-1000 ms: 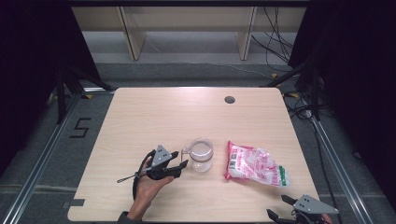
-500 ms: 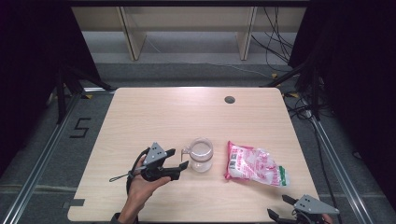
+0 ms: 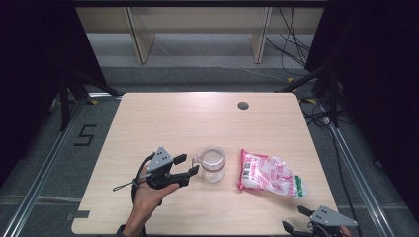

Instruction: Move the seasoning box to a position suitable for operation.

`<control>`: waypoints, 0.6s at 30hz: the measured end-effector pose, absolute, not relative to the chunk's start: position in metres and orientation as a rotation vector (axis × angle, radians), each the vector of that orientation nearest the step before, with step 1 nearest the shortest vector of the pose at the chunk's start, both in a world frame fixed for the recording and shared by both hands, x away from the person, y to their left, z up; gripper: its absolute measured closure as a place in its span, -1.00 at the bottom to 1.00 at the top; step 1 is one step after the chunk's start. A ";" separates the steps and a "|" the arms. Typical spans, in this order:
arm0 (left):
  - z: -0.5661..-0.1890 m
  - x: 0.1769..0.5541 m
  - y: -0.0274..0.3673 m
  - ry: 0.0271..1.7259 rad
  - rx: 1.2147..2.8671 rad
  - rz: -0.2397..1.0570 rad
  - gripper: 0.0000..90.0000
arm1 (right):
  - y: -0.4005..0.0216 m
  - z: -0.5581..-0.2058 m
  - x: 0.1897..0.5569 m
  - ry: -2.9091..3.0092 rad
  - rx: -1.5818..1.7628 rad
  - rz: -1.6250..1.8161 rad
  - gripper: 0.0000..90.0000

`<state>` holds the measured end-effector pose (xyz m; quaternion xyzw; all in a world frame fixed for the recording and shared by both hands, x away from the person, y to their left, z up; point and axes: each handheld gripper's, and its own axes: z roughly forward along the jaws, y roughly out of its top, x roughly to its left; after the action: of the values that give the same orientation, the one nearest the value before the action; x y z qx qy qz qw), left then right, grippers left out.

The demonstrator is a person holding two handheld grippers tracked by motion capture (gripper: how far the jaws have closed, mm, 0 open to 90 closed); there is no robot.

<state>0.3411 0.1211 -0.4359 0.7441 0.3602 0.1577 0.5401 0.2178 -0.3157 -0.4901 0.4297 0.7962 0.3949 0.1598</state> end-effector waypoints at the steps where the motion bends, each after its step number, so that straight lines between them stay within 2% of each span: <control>1: -0.435 0.342 0.120 0.842 1.774 0.378 0.01 | -0.316 -0.490 0.218 2.275 1.227 1.129 -0.44; 2: -0.434 0.342 0.119 0.832 1.771 0.377 0.06 | -0.316 -0.490 0.218 2.274 1.225 1.129 -0.44; 6: -0.429 0.346 0.115 0.795 1.795 0.414 0.53 | -0.317 -0.490 0.218 2.268 1.248 1.125 -0.44; 11: -0.427 0.350 0.111 0.748 1.798 0.481 0.89 | -0.317 -0.491 0.219 2.270 1.198 1.129 -0.44; 18: -0.430 0.363 0.106 0.722 1.814 0.492 0.98 | -0.317 -0.492 0.220 2.285 1.195 1.130 -0.44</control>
<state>0.3626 0.1055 -0.4300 0.7614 0.3030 0.2064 0.5346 0.2198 -0.3170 -0.4916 0.4187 0.8009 0.3961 0.1623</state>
